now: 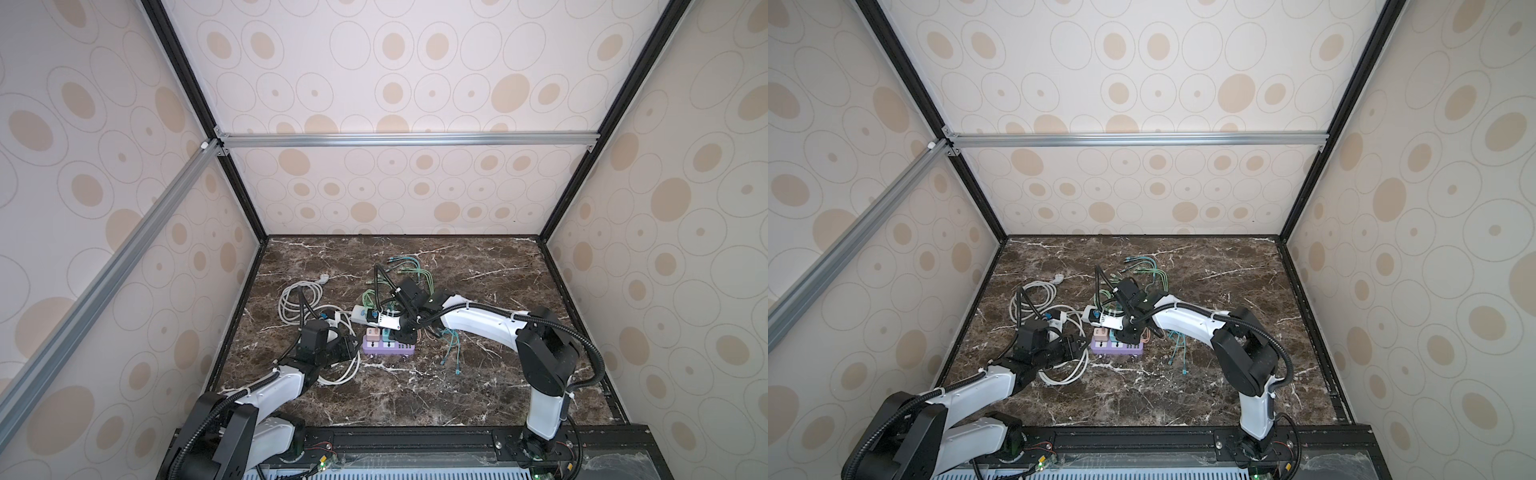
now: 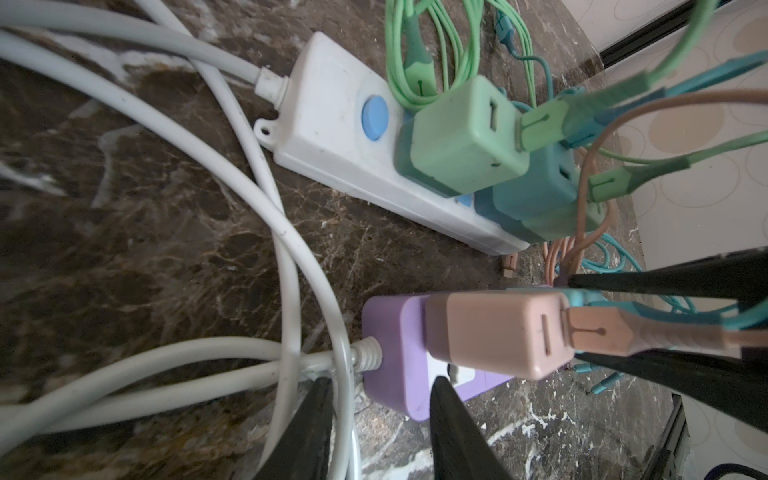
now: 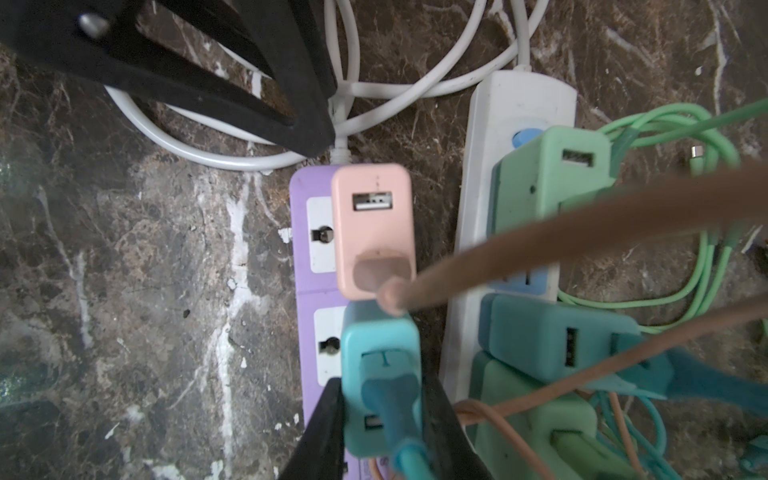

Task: Insert the plug
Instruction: 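Lower the teal charger and press its prongs into the purple strip socket, then open the right gripper and lift it off the plugged teal charger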

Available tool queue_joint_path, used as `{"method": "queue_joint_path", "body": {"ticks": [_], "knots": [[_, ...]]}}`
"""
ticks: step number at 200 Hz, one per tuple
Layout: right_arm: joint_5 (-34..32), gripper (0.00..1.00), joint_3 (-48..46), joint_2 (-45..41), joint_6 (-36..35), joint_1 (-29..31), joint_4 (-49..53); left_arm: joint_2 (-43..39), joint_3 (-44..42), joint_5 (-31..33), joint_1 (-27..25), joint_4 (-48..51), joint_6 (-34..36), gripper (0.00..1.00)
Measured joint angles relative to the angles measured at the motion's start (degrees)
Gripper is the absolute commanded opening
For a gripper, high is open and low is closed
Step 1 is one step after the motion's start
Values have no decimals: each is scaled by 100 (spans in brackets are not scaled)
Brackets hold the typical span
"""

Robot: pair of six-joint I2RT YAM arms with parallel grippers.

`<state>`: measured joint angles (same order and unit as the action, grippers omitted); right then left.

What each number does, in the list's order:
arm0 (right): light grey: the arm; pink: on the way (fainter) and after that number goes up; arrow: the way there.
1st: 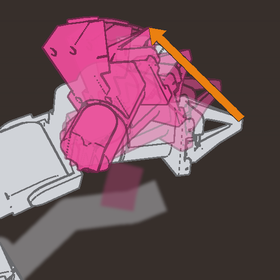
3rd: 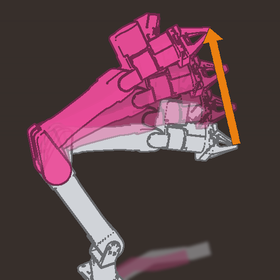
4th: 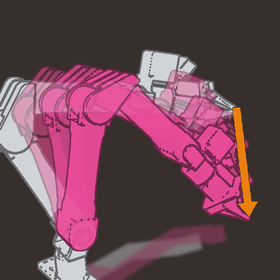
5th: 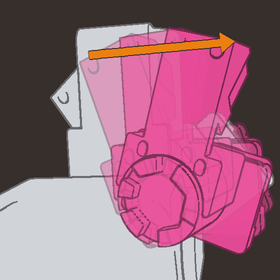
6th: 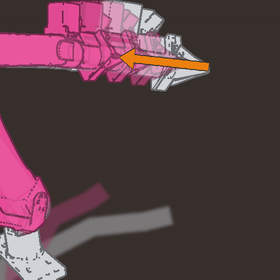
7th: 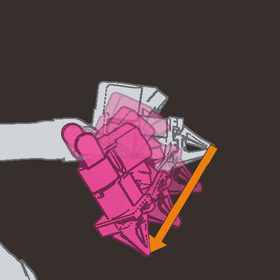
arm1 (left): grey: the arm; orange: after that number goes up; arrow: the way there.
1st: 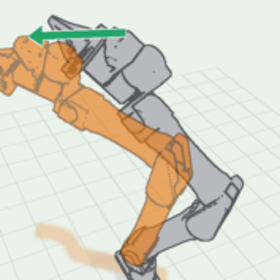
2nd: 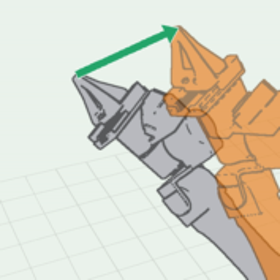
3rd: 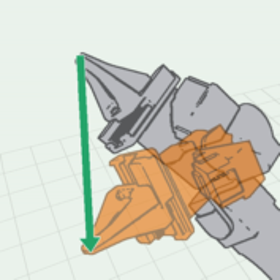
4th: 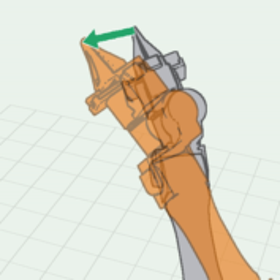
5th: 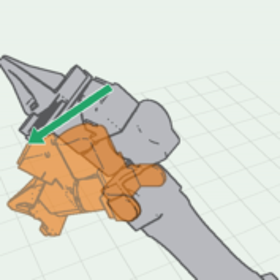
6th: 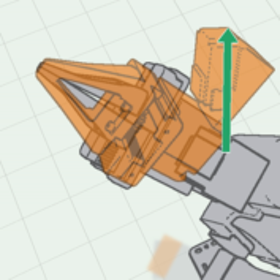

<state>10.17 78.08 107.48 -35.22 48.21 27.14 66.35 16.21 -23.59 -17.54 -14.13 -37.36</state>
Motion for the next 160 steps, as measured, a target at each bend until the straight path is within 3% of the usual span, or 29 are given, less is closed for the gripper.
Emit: {"method": "queue_joint_path", "body": {"ticks": [29, 49, 97, 107, 112, 115, 160], "knots": [[-55, 28, 0, -22, 153, 11, 11, -205, 24, 125, 2, 127, 33, 46], [-96, 40, -59, -79, 273, 17, -7, -387, 55, 229, 2, 188, 70, 59], [-120, 56, -205, -601, 549, 22, -46, -610, 197, 739, 129, 284, 120, 71], [-120, 70, -205, -706, 619, 22, -52, -629, 247, 822, 210, 304, 125, 76], [-120, 95, -205, -752, 671, 22, -48, -640, 286, 870, 247, 315, 131, 78], [-114, 100, -205, -778, 616, 22, -48, -645, 304, 883, 262, 315, 125, 79], [87, 100, -439, -1213, 881, 22, 9, -835, 710, 1405, 457, 367, 323, 88]]}}
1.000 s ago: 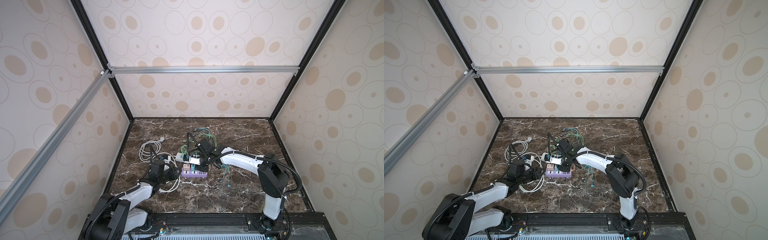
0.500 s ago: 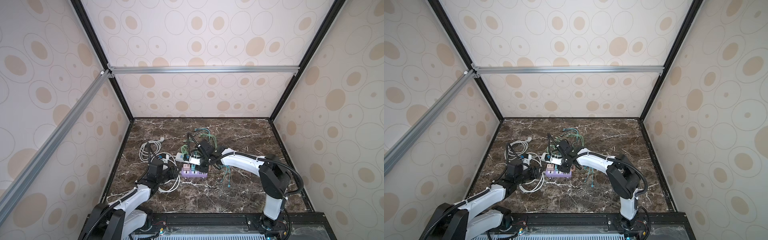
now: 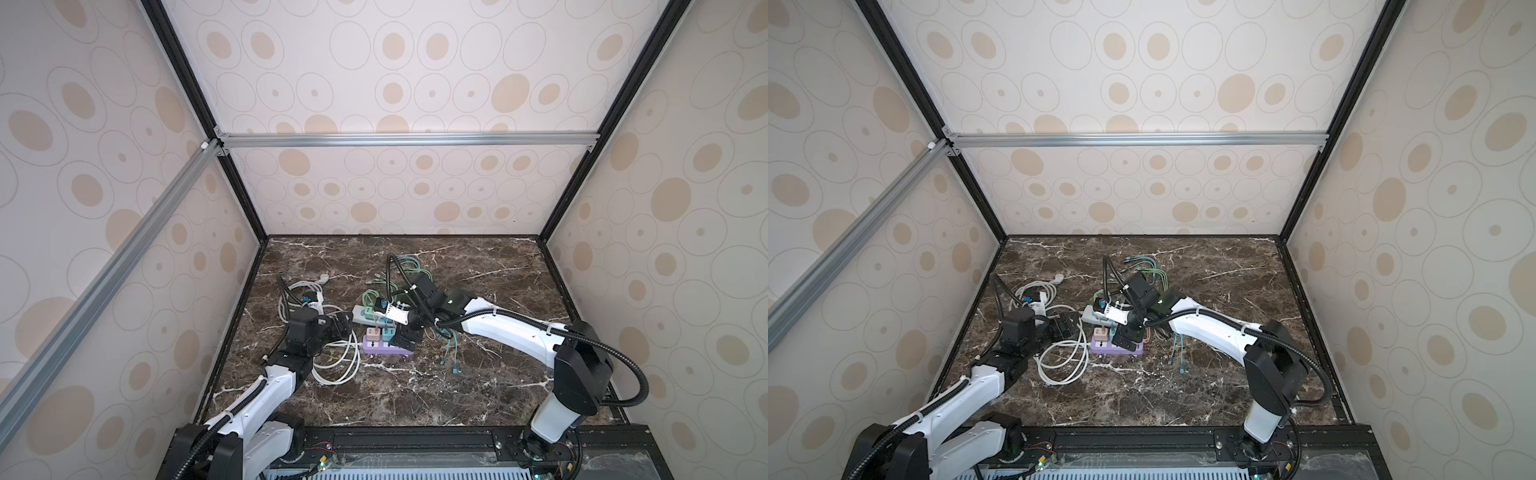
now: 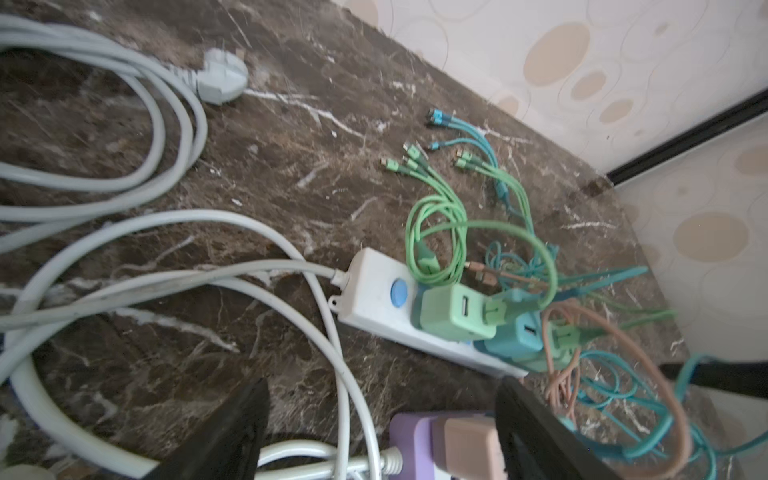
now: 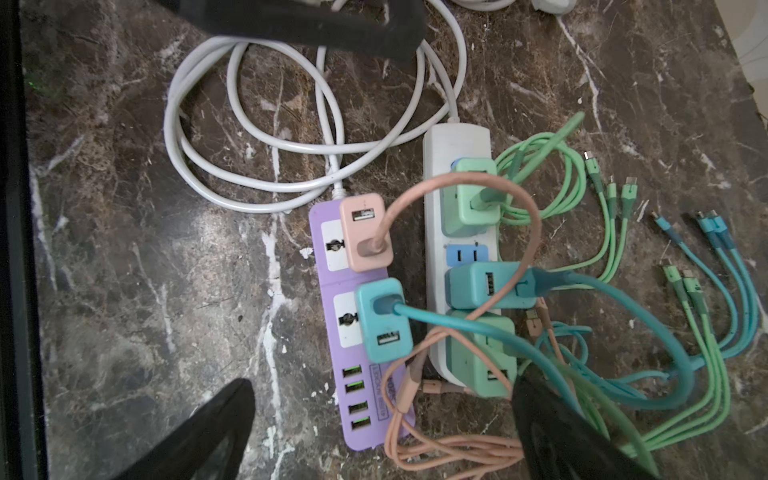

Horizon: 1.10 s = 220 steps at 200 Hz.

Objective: Insert the plug

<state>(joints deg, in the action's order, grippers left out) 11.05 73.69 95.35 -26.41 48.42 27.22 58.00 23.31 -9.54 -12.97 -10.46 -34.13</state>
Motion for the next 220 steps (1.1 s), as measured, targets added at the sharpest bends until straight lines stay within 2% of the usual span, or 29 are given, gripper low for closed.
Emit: {"method": "queue_joint_path", "body": {"ticks": [77, 97, 123, 141, 166, 192, 220], "knots": [[1309, 97, -219, -791, 487, -24, 448, -111, 232, 1001, 203, 24, 505, 88], [1506, 99, -461, -1231, 667, -103, 280, -114, 219, 1351, 210, -70, 726, 88], [1523, 100, -933, -1956, 1021, -483, -356, -120, 85, 1792, 267, -393, 977, 89], [1222, 100, -1349, -2439, 1283, -817, -973, -101, -33, 2033, 306, -671, 1141, 89], [411, 100, -1864, -2863, 1567, -1226, -1685, 164, -151, 2291, 345, -1178, 1436, 89], [-376, 100, -2291, -3003, 1777, -1692, -2199, 570, -271, 2551, 374, -1617, 1711, 89], [-1128, 100, -2605, -2992, 2092, -2485, -2472, 776, -358, 2741, 407, -2048, 1993, 89]]}}
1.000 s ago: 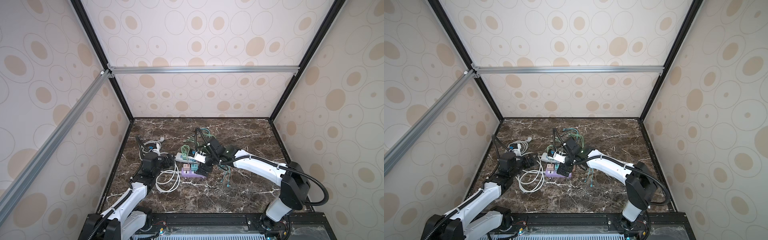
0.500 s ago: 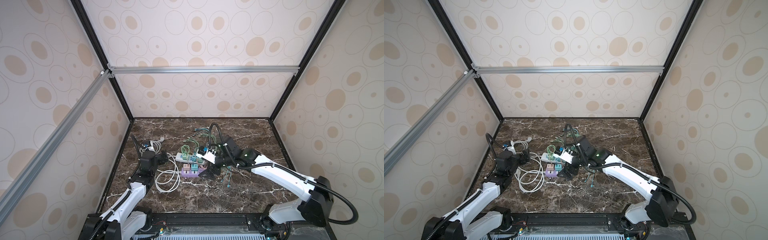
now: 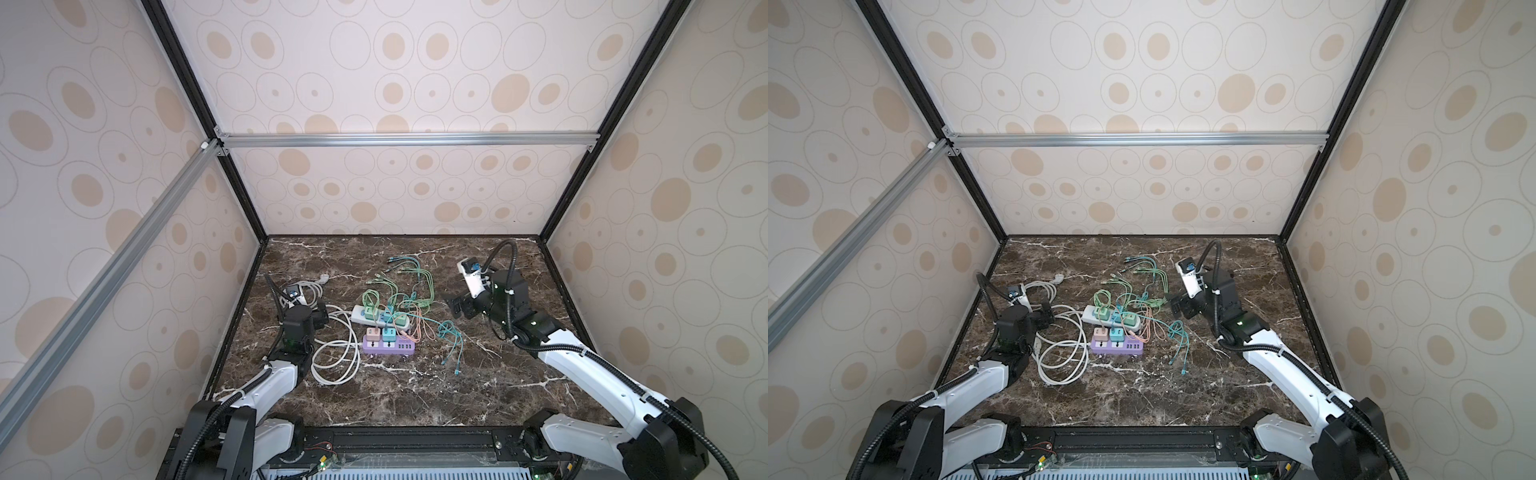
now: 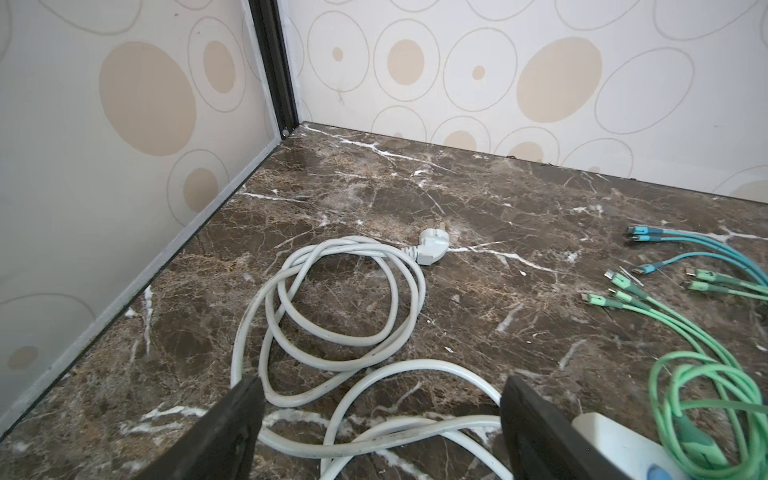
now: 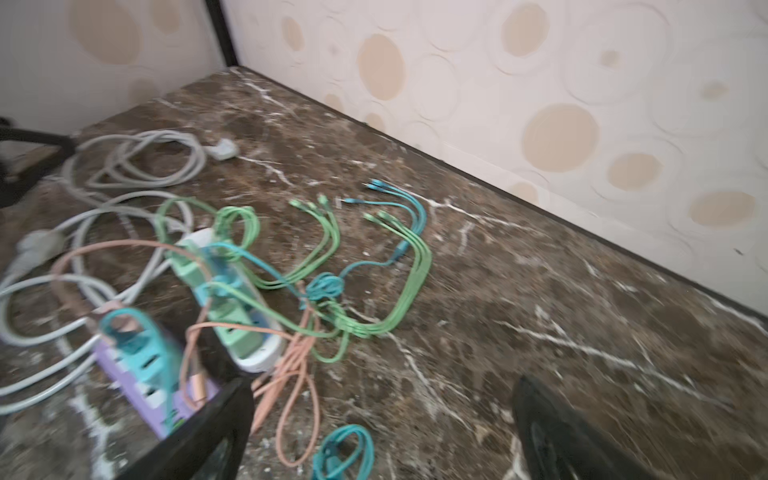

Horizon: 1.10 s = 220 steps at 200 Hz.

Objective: Insert the plug

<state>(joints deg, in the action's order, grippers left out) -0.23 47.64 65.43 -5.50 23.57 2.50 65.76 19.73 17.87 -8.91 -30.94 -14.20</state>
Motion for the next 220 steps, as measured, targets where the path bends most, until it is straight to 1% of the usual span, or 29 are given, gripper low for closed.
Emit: {"method": "queue_joint_path", "body": {"ticks": [20, 50, 79, 105, 127, 158, 172, 187, 196, 206, 213, 220], "knots": [[-514, 100, -363, 9, 214, -520, -400, 11, -251, 146, 31, -680, 232, 89], [-1259, 100, -898, 238, 308, -894, -855, 210, -739, 286, 140, -1508, 463, 89], [-1569, 100, -1276, 667, 328, -1285, -1379, 669, -914, 297, 197, -2236, 640, 89], [-1593, 100, -1655, 1095, 444, -1641, -2076, 1043, -909, 278, 262, -2638, 702, 89], [-1582, 100, -1921, 1493, 507, -1816, -2695, 1250, -907, 160, 313, -3036, 798, 89], [-1311, 100, -2013, 1729, 514, -1921, -3248, 1491, -927, 28, 387, -3661, 949, 90], [-1189, 100, -2081, 1880, 520, -1943, -3738, 1832, -1021, -4, 444, -4271, 970, 90], [-1099, 100, -2240, 2184, 520, -1952, -4341, 2194, -1132, -87, 492, -4636, 1001, 90], [-1056, 100, -2315, 2277, 525, -1952, -4389, 2380, -1167, -116, 501, -4802, 1021, 90], [-1012, 100, -2371, 2297, 525, -1958, -4406, 2457, -1152, -168, 507, -4765, 1027, 90], [-1001, 100, -2389, 2299, 525, -1963, -4474, 2472, -1130, -195, 509, -4778, 1038, 92], [-986, 100, -2389, 2299, 525, -1971, -4544, 2479, -1075, -208, 511, -4756, 1047, 97]]}}
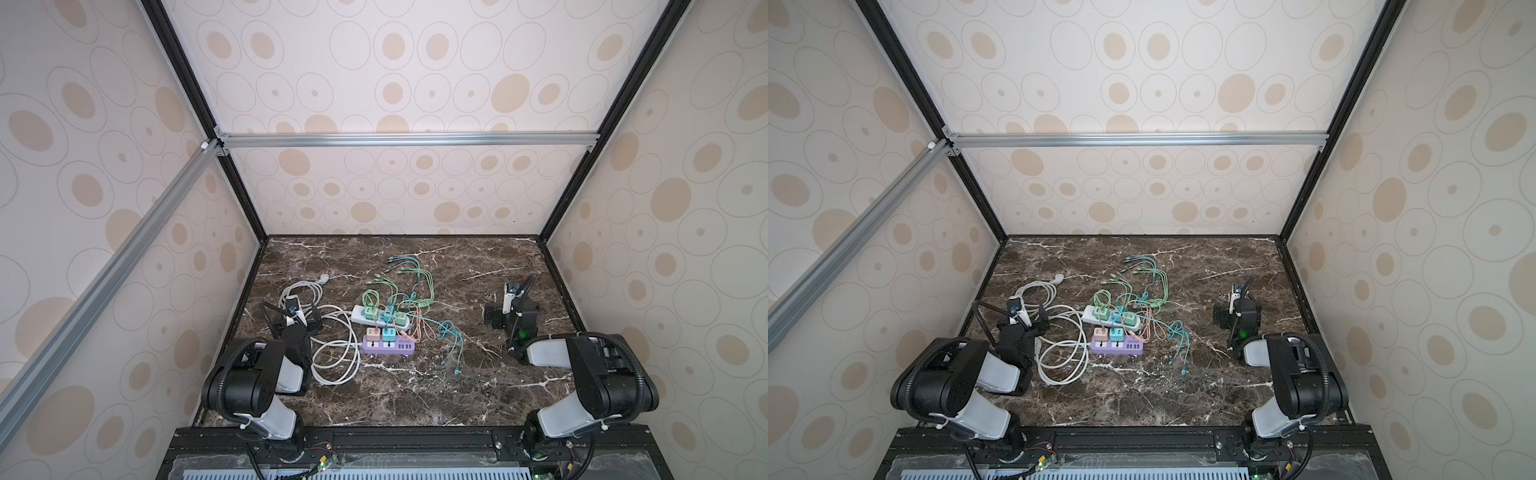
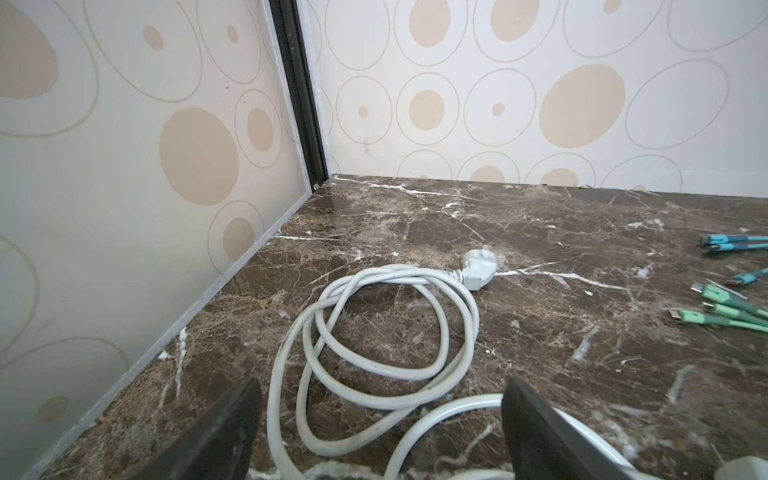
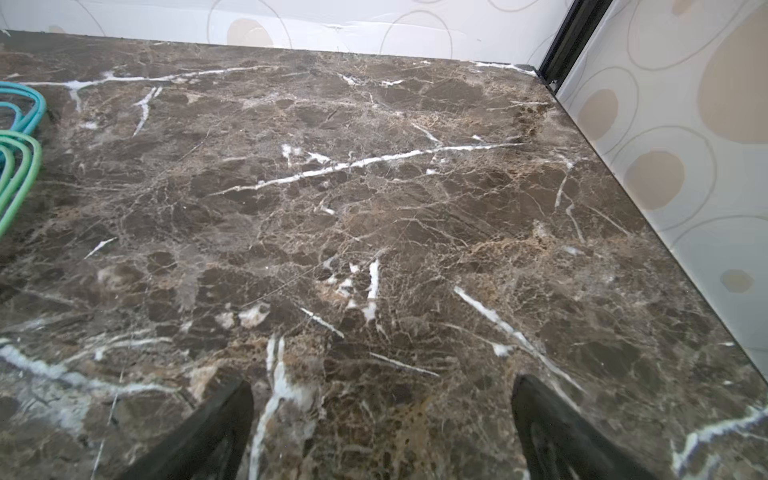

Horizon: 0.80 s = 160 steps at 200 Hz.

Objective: Insert the plug

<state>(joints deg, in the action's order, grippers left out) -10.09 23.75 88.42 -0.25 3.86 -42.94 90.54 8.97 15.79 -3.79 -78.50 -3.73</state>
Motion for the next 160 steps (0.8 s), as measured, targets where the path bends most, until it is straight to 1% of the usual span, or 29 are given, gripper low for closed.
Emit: {"method": "queue_joint_path", "body": {"ticks": [22, 160], "knots": [[28, 100, 4, -2, 2, -11, -92, 0, 203, -37, 28, 35, 13, 99], [90, 100, 4, -2, 2, -13, -127, 0, 232, -50, 48, 33, 15, 99]]}}
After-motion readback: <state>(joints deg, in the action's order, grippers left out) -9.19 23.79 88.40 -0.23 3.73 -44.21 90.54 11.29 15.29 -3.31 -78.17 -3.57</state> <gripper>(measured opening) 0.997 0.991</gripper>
